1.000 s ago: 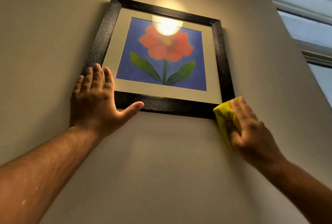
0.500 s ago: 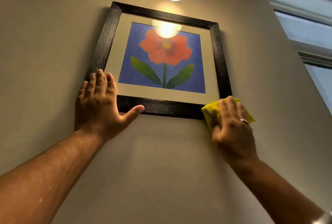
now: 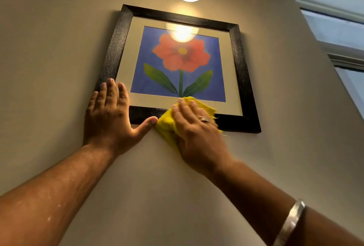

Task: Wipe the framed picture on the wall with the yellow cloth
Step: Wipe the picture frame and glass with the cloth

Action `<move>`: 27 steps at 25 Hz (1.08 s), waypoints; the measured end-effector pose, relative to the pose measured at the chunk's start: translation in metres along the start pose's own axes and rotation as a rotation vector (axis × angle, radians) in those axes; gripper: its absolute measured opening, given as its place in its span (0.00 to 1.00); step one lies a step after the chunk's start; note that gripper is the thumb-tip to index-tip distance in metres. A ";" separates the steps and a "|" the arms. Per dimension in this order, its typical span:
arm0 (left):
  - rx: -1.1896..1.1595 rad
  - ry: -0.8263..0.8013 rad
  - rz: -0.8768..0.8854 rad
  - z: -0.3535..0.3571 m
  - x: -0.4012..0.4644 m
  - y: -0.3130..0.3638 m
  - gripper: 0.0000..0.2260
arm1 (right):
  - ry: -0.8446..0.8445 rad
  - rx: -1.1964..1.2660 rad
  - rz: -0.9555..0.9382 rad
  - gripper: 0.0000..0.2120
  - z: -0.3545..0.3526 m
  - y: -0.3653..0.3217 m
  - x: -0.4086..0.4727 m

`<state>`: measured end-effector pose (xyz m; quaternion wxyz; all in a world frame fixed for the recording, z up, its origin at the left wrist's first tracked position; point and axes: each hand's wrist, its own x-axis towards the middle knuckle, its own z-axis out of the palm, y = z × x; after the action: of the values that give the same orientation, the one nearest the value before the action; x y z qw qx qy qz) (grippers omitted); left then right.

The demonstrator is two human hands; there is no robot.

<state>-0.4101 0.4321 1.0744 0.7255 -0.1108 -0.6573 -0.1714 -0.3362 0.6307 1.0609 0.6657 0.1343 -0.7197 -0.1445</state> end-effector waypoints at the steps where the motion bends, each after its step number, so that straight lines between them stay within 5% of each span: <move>1: -0.001 -0.004 0.006 0.000 0.000 -0.001 0.53 | -0.036 -0.008 -0.066 0.26 -0.002 0.002 0.005; 5: -0.004 -0.014 0.023 -0.001 -0.002 -0.005 0.52 | 0.023 0.052 0.317 0.24 -0.018 0.044 0.009; 10: -0.015 -0.005 0.034 -0.001 -0.001 -0.004 0.51 | -0.069 -0.066 -0.190 0.24 -0.010 0.023 0.021; 14: -0.019 -0.001 0.032 0.000 -0.002 -0.005 0.51 | -0.011 -0.031 0.126 0.21 -0.032 0.050 0.046; 17: -0.019 0.001 0.035 0.000 -0.002 -0.005 0.51 | -0.071 -0.014 -0.202 0.21 -0.021 0.022 0.025; 19: -0.010 -0.001 0.040 0.000 -0.003 -0.005 0.51 | -0.139 0.055 -0.261 0.20 -0.033 0.035 0.024; 23: -0.003 0.008 0.040 0.001 -0.002 -0.005 0.51 | -0.017 -0.085 0.136 0.16 -0.037 0.063 0.059; 25: 0.003 0.011 0.040 0.002 -0.002 -0.006 0.51 | -0.026 -0.021 0.020 0.18 -0.026 0.043 0.074; 27: 0.003 0.011 0.037 0.002 -0.002 -0.006 0.51 | -0.115 0.027 -0.297 0.18 -0.022 0.036 0.078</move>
<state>-0.4144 0.4277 1.0727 0.7324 -0.1212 -0.6512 -0.1576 -0.3207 0.6329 1.1482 0.5926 0.2396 -0.7308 -0.2393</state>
